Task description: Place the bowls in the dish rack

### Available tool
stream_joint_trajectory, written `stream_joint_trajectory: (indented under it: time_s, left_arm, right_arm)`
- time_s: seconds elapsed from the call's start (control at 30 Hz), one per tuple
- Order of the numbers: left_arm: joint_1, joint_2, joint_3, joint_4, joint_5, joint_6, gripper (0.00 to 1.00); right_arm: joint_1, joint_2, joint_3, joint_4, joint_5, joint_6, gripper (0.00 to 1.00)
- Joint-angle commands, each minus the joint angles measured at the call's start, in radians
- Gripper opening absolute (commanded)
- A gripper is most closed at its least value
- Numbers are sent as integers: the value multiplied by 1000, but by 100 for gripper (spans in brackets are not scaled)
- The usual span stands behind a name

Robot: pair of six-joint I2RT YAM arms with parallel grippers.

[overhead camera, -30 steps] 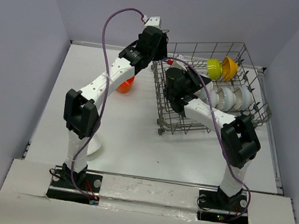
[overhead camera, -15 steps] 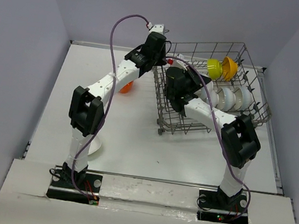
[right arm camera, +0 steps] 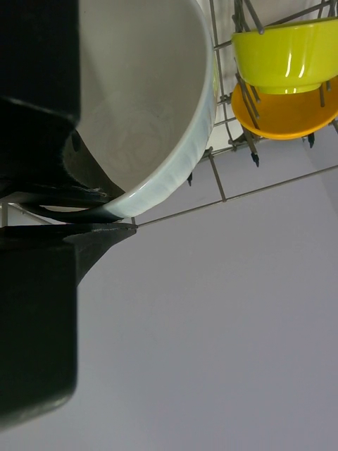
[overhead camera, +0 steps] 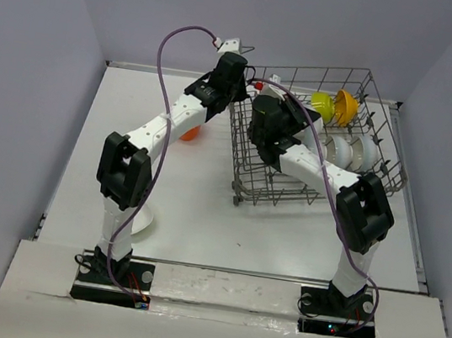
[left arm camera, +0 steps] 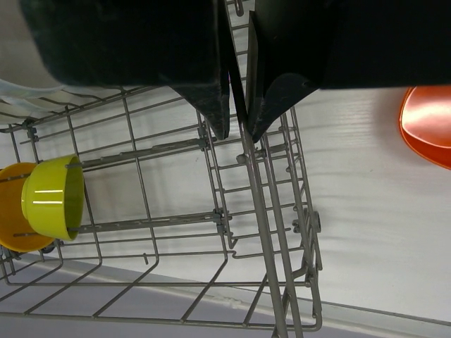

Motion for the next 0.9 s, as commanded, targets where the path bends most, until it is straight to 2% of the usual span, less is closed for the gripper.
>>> stream_joint_trajectory:
  time_s: [0.0, 0.87]
  left_arm:
    - [-5, -85, -39, -61, 27, 98, 0]
    - [-27, -129, -55, -63, 33, 106, 0]
  right_arm:
    - [7, -15, 42, 49, 39, 3, 1]
    - [38, 82, -21, 48, 48, 3, 1]
